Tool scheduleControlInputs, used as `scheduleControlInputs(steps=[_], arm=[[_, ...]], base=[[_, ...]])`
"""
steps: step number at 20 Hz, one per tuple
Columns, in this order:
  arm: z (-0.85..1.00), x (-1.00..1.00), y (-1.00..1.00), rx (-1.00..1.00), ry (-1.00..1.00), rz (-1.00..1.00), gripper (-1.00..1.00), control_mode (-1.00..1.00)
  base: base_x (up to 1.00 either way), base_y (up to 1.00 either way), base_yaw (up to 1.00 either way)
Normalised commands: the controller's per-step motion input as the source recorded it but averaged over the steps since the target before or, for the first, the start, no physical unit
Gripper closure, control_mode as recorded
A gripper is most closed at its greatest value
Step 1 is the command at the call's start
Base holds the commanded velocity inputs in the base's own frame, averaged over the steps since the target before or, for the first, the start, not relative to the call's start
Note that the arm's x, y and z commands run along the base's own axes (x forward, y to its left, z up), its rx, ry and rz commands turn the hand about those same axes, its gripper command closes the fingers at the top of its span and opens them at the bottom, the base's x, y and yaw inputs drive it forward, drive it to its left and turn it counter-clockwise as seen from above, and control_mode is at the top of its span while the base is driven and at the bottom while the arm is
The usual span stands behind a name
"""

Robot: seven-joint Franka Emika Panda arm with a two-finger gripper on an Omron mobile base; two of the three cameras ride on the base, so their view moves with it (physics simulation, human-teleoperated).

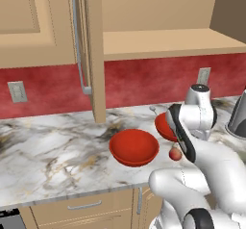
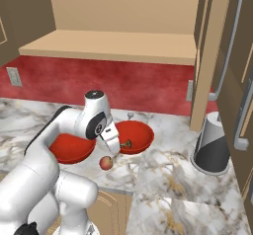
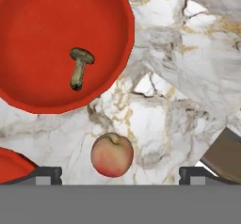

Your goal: Pick both bowls and place them on the counter. Then place the mushroom in one bowl and place the peach in the other bowl.

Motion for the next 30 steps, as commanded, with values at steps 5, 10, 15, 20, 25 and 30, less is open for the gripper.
scheduleControlInputs(steps=[5, 10, 15, 20, 25, 30], arm=[[-0.08, -0.34, 0.08, 0.0, 0.0, 0.04, -1.0, -1.0], [-0.33, 0.1, 0.2, -0.01, 0.08, 0.05, -1.0, -1.0], [-0.26, 0.29, 0.08, 0.0, 0.03, 0.03, -1.0, -1.0], [-0.26, 0.2, -0.01, 0.0, 0.03, 0.02, -1.0, -1.0], [-0.07, -0.07, 0.0, 0.0, 0.0, 0.0, -1.0, -1.0], [-0.03, -0.36, 0.0, 0.0, -0.01, 0.0, -1.0, -1.0]], base=[[0.0, 0.0, 0.0], [0.0, 0.0, 0.0], [0.0, 0.0, 0.0], [0.0, 0.0, 0.0], [0.0, 0.0, 0.0], [0.0, 0.0, 0.0]])
